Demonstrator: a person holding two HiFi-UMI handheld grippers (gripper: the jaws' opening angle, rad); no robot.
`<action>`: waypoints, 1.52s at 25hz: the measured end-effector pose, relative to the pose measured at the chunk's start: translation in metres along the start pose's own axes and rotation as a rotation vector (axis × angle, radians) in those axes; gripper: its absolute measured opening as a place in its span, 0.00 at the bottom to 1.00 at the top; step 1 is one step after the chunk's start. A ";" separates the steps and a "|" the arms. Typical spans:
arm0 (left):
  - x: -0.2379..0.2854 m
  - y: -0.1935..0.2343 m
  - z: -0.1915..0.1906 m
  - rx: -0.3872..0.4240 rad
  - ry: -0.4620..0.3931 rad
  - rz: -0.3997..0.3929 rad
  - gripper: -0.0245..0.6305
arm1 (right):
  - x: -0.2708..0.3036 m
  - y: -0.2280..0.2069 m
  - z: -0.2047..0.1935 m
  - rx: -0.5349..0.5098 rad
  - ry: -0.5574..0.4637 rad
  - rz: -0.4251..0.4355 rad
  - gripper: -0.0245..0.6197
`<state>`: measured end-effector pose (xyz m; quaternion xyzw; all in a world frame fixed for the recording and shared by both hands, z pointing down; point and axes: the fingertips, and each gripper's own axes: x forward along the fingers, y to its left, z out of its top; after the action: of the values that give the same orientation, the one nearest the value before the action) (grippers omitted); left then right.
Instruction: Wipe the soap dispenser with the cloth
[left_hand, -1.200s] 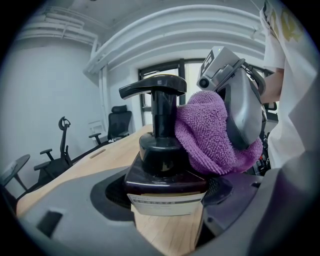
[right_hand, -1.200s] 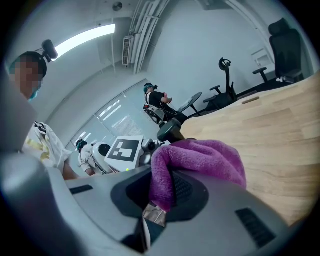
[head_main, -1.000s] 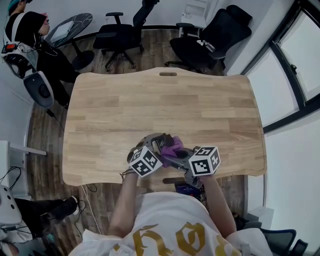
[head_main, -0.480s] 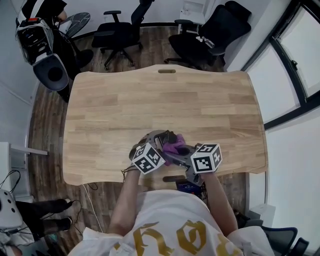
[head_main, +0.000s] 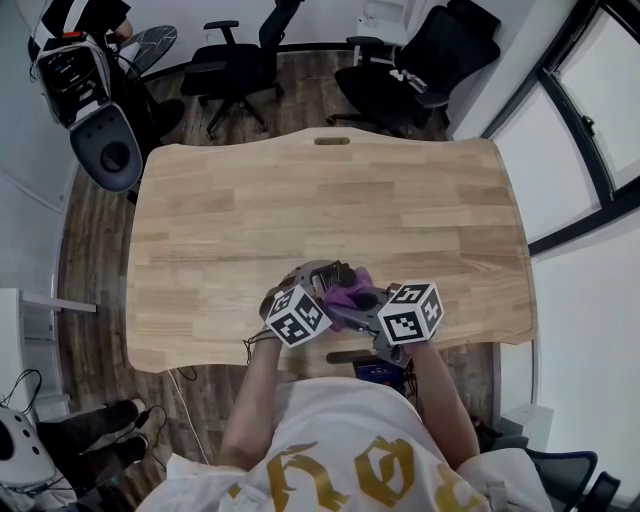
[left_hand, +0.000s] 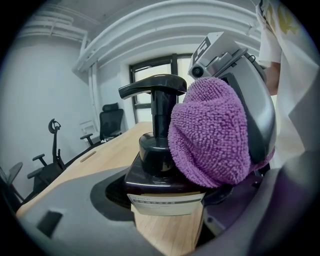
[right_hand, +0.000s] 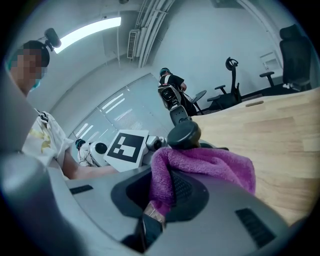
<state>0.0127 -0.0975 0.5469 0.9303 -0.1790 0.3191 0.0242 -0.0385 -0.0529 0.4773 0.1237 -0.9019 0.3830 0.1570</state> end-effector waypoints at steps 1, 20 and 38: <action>0.000 0.000 0.000 -0.001 -0.001 0.001 0.54 | 0.000 0.000 0.000 -0.004 0.002 0.003 0.10; -0.009 0.001 0.002 -0.084 -0.078 0.011 0.54 | -0.028 -0.009 -0.003 0.112 -0.152 0.020 0.10; -0.009 -0.008 0.010 -0.062 -0.096 -0.005 0.54 | -0.060 -0.032 0.007 0.178 -0.321 -0.056 0.10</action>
<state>0.0151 -0.0892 0.5341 0.9438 -0.1872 0.2686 0.0452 0.0263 -0.0735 0.4711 0.2216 -0.8741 0.4321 0.0103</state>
